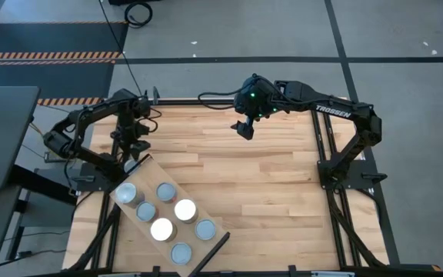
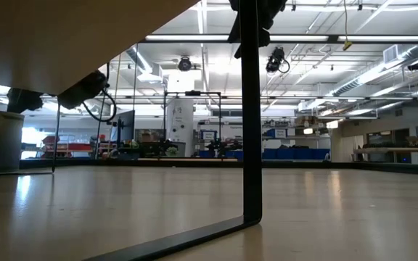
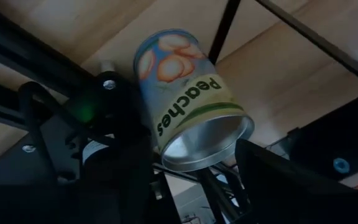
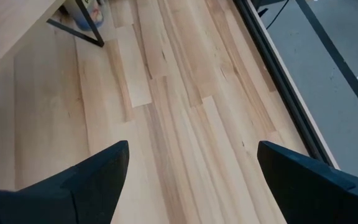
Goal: Pick and place cans onto a shelf
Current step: Put the canned peaches on the shelf aligned with the other canned peaches
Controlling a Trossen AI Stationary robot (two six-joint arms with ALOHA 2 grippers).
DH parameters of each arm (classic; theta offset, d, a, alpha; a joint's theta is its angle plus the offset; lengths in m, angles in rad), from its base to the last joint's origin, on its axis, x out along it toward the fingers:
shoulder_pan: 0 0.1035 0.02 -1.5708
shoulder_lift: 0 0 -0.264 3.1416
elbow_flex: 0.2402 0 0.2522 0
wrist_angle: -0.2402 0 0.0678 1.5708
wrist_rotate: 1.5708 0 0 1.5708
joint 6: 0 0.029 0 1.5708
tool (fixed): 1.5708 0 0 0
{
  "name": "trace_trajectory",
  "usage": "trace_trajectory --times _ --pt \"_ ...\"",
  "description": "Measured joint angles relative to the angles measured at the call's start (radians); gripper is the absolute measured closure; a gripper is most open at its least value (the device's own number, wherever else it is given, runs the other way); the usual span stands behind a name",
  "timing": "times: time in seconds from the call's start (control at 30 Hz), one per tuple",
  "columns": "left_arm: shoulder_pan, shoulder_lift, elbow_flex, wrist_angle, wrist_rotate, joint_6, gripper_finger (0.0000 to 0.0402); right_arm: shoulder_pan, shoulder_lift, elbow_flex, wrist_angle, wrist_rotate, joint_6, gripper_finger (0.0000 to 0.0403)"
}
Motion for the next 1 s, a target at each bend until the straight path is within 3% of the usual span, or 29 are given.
trace_trajectory --times 0.2,0.57,1.0 --pt "-0.038 0.0 -0.089 -0.006 -0.012 -0.018 0.0181 0.0 0.0 0.0 -0.003 0.0 0.001 0.004" --pt "-0.047 -0.003 -0.035 0.001 -0.174 -0.046 0.0182 0.0 0.0 0.0 -0.002 0.001 -0.002 0.004" --pt "-0.049 0.005 -0.056 0.055 -0.164 -0.117 0.0186 0.0 0.0 0.0 -0.002 0.002 -0.008 0.004"
